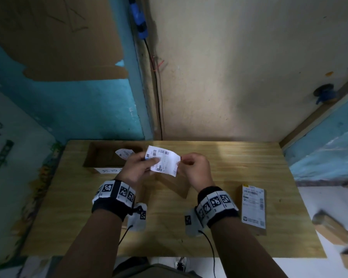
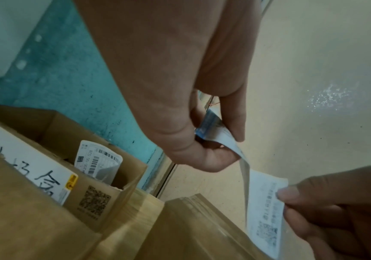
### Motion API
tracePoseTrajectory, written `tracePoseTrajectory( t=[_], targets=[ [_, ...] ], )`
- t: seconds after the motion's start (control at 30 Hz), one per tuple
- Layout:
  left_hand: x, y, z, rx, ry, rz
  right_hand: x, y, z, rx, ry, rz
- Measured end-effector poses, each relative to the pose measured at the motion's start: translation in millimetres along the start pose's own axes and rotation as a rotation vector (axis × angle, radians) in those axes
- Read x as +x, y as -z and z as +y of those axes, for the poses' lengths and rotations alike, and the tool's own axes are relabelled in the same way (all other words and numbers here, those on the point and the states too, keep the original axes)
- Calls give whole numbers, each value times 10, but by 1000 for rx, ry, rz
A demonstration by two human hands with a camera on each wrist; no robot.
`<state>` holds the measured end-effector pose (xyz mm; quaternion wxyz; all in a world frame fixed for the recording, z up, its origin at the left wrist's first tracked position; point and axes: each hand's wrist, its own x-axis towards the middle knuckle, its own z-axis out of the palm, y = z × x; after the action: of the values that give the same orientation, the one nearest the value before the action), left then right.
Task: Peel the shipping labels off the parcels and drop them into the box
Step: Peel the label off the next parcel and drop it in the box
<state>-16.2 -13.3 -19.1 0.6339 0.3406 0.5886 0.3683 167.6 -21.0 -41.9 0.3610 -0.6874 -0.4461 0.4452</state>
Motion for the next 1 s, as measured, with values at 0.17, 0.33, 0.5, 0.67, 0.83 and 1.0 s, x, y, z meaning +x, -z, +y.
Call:
tracePoseTrajectory(
  t=[0.17,0.33,0.5,0.67,0.83,1.0],
  targets=[
    [20,268,18,-39,77,45,54,-57,-47,-51,-1,8],
    [28,526,27,-171,82,264,87,-261,-121,-118,-26,-76],
    [69,776,-17,-169,85,436,82,-510,-209,-150,-8,-81],
    [176,1041,-25,-123,92,498,96,-761,-357,-156,13,-87],
    [250,1308,-39,-65,80,607,152,-1021,-519,-225,79,-109],
    [225,1423,-62,36,35,640,192,-1219,-644,-298,123,-111]
  ],
)
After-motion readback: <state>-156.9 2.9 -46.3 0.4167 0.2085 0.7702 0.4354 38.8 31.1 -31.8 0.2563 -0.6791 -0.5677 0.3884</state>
